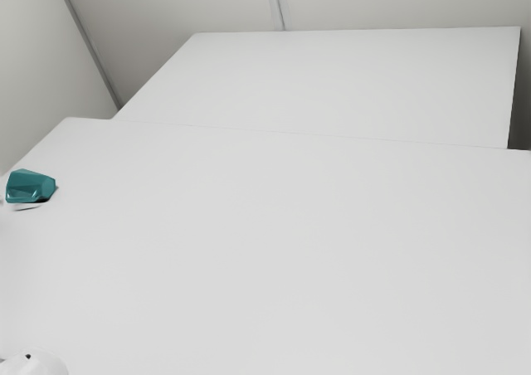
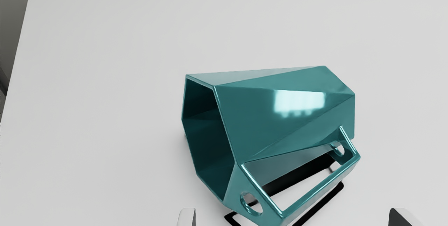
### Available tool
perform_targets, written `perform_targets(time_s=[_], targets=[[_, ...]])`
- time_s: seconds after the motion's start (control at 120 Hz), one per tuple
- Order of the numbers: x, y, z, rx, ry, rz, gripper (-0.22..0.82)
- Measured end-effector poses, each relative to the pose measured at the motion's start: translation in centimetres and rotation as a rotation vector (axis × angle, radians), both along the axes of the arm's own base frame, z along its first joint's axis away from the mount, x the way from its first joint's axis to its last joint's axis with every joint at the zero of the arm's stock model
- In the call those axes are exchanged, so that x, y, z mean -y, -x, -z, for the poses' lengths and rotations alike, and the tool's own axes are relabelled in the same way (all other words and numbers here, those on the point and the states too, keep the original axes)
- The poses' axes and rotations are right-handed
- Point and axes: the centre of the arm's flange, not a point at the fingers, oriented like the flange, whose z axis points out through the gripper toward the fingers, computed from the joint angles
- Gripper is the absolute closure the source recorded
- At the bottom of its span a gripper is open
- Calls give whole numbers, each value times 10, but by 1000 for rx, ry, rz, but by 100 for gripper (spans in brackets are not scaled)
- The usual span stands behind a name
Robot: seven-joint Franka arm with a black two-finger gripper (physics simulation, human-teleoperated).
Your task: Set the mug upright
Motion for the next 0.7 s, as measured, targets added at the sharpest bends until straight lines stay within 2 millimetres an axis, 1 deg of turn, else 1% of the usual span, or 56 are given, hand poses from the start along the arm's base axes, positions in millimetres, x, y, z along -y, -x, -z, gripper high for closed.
perform_targets(time_s=[0.067, 0.175, 0.317, 0.5, 0.7], targets=[[-3, -3, 8, 24, -2, -3, 0], [1, -9, 16, 43, -2, 8, 0], [4, -14, 20, 52, -13, 24, 0], [7, -19, 14, 63, -38, 43, 0], [6, -20, 9, 98, -37, 36, 0]])
